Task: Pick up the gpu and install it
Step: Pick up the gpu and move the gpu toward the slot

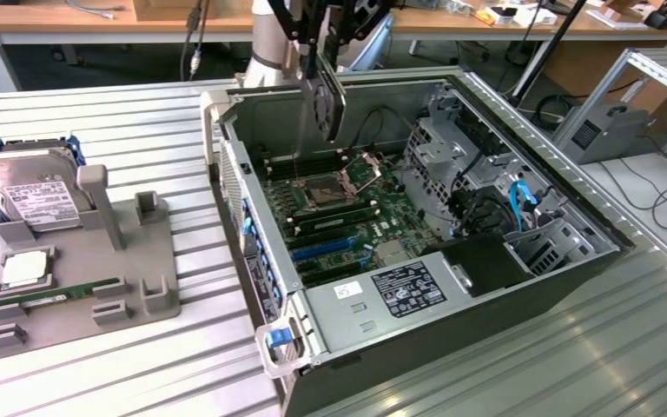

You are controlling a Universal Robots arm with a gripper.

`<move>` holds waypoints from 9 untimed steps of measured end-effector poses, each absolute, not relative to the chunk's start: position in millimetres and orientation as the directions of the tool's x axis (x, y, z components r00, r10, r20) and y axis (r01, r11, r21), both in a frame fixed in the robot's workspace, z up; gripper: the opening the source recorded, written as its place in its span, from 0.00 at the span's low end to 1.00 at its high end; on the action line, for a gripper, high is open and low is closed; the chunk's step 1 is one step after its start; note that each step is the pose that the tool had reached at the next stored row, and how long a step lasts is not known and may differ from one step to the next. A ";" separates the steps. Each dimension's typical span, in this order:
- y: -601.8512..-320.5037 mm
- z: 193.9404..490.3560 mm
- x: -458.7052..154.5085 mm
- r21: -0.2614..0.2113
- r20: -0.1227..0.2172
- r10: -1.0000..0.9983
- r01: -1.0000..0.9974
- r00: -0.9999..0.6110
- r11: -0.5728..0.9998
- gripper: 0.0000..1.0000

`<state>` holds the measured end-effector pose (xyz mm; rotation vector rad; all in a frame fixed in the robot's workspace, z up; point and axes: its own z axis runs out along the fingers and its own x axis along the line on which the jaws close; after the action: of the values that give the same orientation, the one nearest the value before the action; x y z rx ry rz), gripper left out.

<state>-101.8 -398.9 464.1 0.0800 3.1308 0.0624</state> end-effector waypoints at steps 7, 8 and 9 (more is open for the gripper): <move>-401.2 462.3 -86.7 0.039 -0.008 0.051 0.051 -0.999 0.998 0.27; -402.3 461.9 -86.1 0.040 -0.008 0.051 0.051 -0.999 0.998 0.27; -403.2 461.7 -85.9 0.039 -0.008 0.051 0.051 -0.999 0.998 0.27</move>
<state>-85.9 -403.2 461.7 0.0801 3.1308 0.0615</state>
